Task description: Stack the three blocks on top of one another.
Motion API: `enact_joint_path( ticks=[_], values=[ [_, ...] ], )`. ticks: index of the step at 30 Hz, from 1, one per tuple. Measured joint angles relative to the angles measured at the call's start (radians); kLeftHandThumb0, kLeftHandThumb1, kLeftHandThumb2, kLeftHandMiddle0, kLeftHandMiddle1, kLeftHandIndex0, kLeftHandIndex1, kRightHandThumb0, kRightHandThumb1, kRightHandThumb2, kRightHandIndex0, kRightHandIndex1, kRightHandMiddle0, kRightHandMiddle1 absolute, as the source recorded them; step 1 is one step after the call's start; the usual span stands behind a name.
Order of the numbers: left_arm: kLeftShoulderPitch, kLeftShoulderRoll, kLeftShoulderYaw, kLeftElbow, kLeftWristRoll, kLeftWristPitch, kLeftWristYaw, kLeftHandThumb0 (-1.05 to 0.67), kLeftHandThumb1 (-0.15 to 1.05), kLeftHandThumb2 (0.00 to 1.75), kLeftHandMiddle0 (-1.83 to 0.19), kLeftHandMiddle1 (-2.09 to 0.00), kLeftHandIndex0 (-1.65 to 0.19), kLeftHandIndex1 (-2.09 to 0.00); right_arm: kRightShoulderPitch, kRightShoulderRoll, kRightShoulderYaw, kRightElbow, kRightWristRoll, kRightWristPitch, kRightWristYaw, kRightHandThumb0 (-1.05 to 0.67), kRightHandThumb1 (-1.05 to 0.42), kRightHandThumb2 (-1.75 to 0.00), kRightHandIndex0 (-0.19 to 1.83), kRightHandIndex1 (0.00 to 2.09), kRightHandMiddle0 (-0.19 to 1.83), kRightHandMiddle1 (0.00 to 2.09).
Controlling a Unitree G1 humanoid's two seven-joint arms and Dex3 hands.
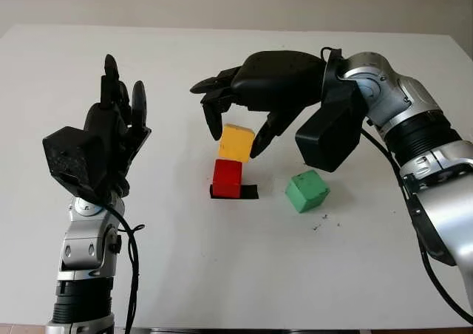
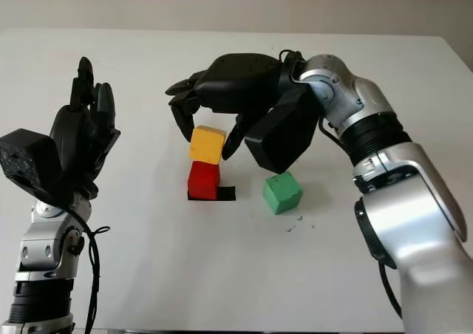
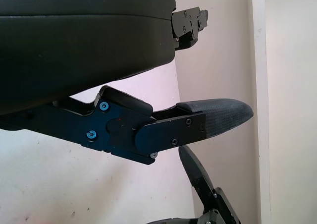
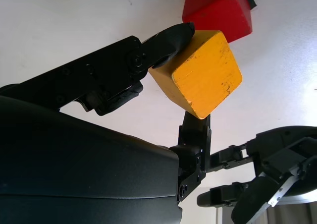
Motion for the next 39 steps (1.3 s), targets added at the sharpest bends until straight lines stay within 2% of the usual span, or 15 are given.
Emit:
enact_joint_path(
  ticks=[4,7,12,26,39],
  values=[
    [0.000,0.000,0.000,0.000,0.001,-0.006,0.000,-0.79,1.05,0.63,0.19,0.00,0.19,0.00,0.000,0.014,0.000,0.010,0.000,-0.004,0.000,-0.28,-1.03,-0.08,0.20,0.05,0.33,1.52],
    [0.001,0.000,0.000,0.000,0.001,-0.006,0.000,-0.78,1.05,0.63,0.19,0.00,0.19,0.00,0.000,0.019,0.000,0.015,-0.004,-0.009,-0.004,-0.19,-1.05,-0.16,0.19,0.05,0.32,1.52],
    [0.001,0.000,0.000,0.000,0.000,-0.006,0.000,-0.78,1.05,0.63,0.19,0.00,0.19,0.00,0.000,0.027,0.004,0.027,-0.022,-0.014,-0.022,-0.17,-1.04,-0.24,0.17,0.04,0.32,1.53],
    [0.002,0.000,-0.001,0.000,0.001,-0.006,-0.003,-0.78,1.05,0.63,0.19,0.00,0.19,0.00,-0.004,0.011,0.061,0.038,-0.267,-0.107,-0.309,-0.31,-1.03,-0.10,0.22,0.07,0.32,1.53],
    [0.007,0.000,-0.002,0.000,0.003,-0.007,-0.003,-0.77,1.05,0.63,0.19,0.00,0.19,0.00,-0.024,-0.007,0.088,0.019,-0.296,-0.108,-0.284,-0.37,-1.02,-0.05,0.24,0.07,0.31,1.49]
  ],
)
